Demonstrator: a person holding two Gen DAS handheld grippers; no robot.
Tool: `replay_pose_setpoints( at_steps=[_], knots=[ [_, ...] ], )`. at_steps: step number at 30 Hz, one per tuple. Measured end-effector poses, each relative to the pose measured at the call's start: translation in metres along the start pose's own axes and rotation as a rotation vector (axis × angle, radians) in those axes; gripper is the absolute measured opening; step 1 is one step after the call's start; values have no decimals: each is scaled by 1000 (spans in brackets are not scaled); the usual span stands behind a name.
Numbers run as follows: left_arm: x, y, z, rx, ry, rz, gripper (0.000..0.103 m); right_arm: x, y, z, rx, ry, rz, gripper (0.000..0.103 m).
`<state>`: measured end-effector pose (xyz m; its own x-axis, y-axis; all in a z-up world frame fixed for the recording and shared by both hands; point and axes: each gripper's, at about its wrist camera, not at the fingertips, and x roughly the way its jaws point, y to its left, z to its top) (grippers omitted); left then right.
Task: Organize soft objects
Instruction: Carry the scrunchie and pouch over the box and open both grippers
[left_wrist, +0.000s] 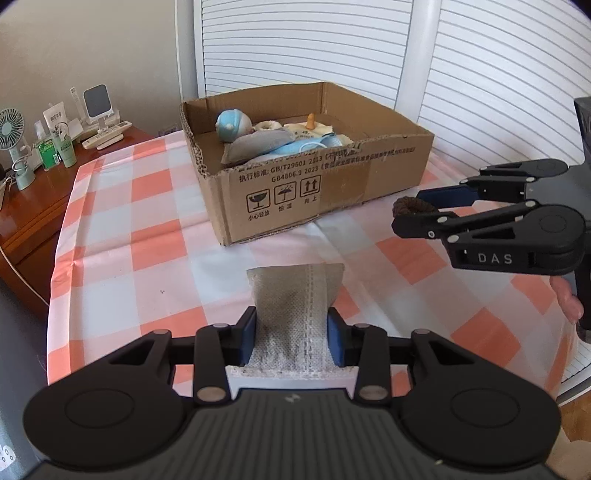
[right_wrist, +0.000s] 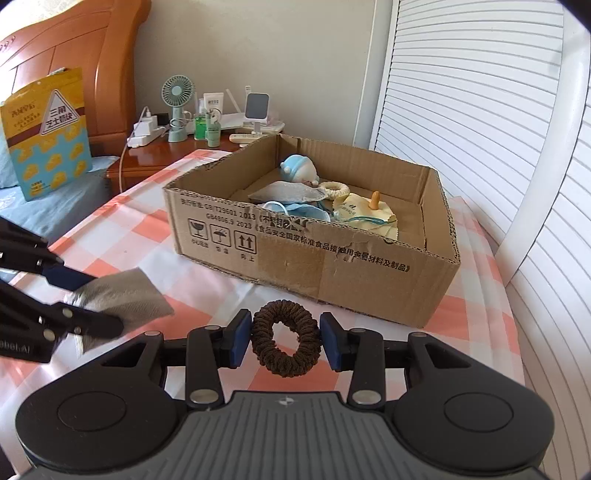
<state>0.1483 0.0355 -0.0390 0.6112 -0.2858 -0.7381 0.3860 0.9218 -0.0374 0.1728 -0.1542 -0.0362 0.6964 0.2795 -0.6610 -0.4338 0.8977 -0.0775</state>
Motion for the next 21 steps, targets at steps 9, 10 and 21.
replay_pose_setpoints(
  at_steps=[9,10,21],
  knots=[
    [-32,-1,39,42,-72,-7,37,-35,-2,-2,-42,-14,17,46],
    [-33,-1,47,44,-86,-4,37,-39,-3,-1,-45,-22,15,46],
    [11,11,125,21,-144,57,38,-52,-9,10,-59,-61,9,46]
  ],
)
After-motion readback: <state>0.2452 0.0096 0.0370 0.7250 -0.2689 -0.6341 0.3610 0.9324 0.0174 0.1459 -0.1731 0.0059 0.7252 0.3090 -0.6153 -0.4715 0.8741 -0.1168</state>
